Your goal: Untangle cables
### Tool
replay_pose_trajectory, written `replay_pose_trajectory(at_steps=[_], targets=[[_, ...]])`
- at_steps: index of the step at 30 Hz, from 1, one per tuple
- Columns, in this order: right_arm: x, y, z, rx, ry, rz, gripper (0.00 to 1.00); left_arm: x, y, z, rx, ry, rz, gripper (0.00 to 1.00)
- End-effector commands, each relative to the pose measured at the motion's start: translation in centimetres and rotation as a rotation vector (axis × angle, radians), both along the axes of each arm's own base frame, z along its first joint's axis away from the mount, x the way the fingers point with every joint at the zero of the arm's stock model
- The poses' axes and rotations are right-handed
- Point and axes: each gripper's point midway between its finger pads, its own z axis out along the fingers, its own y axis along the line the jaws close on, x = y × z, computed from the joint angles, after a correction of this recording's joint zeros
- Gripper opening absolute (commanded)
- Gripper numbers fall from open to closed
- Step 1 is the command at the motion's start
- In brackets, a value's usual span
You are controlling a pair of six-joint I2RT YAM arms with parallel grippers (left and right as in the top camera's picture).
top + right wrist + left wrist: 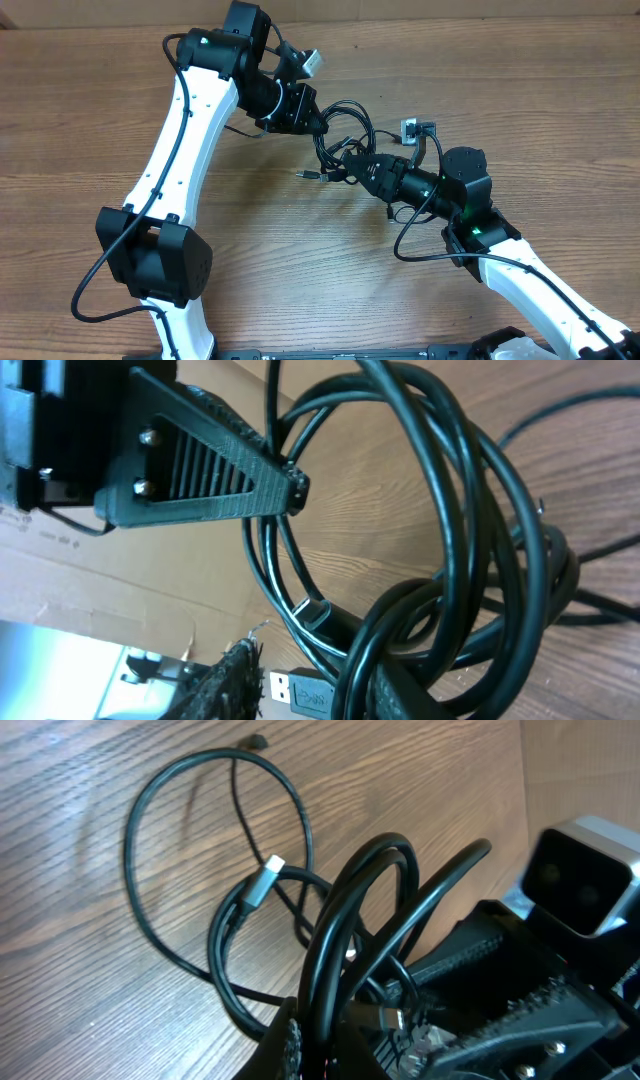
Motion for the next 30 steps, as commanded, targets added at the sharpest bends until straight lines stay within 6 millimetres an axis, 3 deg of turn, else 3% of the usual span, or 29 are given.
replay_pose_trajectory(at_steps=[1, 8, 14, 17, 21, 26, 30], targets=[[0.1, 0.5, 1.5, 0.024, -0.019, 0.011, 0.31, -0.7, -1.5, 1.9, -0.070, -0.034, -0.051, 0.04], [-1.3, 2.3, 1.1, 0.017, -0.009, 0.065, 0.26, -0.8, -2.8, 2.8, -0.138, -0.004, -0.038, 0.04], [0.1, 2.2, -1.1, -0.019, 0.027, 0.003, 0.31, -1.8, -4.3, 5.2, -0.298, 0.038, -0.086, 0.04], [0.6, 2.4, -0.3, 0.009, -0.003, 0.000, 0.23, -2.0, -4.5, 5.6, -0.323, 0.045, -0.095, 0.04], [0.3, 2.9, 1.4, 0.055, -0.057, 0.040, 0.04, -1.5, -4.0, 4.6, -0.261, 0.022, -0.077, 0.04], [-4.1, 4.8, 4.4, 0.147, -0.164, 0.331, 0.04, 0.5, -1.8, 1.6, -0.040, -0.063, -0.009, 0.04], [-6.2, 5.1, 6.2, 0.185, -0.257, 0.453, 0.04, 2.1, 0.4, -0.3, 0.135, -0.101, 0.080, 0.04]])
